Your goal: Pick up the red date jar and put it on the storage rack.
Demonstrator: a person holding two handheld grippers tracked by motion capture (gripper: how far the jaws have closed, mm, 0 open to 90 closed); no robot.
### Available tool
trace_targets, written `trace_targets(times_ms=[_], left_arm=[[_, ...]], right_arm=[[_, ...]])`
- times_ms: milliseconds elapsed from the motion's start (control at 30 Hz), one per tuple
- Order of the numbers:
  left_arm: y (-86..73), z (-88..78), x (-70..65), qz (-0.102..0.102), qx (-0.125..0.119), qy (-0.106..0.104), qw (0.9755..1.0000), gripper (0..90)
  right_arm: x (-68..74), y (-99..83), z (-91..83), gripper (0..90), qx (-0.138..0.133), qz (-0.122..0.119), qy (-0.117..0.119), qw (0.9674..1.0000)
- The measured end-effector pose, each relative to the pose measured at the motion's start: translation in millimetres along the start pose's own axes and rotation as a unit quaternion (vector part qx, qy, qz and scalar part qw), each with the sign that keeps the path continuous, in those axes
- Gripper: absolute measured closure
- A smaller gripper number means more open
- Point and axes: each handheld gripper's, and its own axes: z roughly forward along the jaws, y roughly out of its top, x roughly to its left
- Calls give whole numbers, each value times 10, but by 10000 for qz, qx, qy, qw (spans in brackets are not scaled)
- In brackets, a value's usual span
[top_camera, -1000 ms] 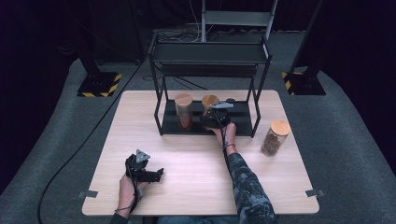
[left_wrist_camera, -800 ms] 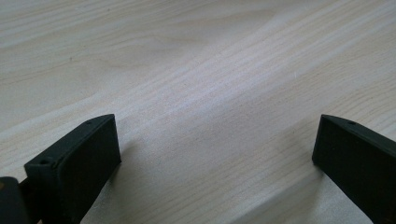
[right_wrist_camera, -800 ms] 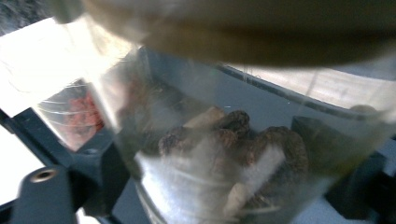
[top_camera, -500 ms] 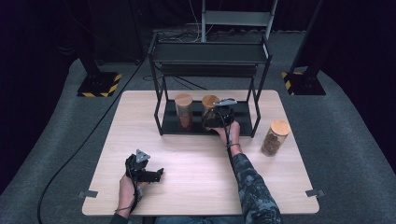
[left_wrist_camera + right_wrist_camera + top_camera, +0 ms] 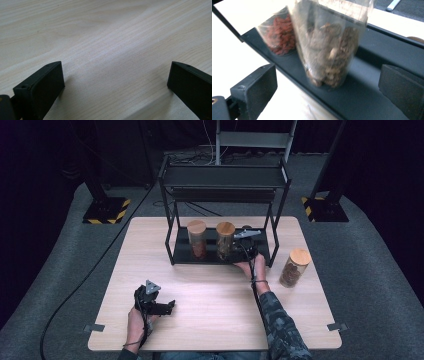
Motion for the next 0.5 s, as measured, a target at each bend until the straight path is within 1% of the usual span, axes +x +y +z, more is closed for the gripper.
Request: trace_targets(times_ms=[67, 233, 400, 500], left_arm=[[1, -1, 1, 6, 6, 0, 10000, 0], [1, 2, 0, -5, -3, 3, 10000, 0], [1, 2, 0, -6, -5, 3, 10000, 0], [1, 1, 0, -4, -3, 3, 10000, 0]], right_arm=[[18, -39, -54, 9, -9, 3, 59, 10000], [79, -143, -157, 4, 65, -93, 136, 9998], [143, -291, -269, 2, 147, -175, 218, 9995], [190, -399, -353, 0, 171, -214, 313, 9991]])
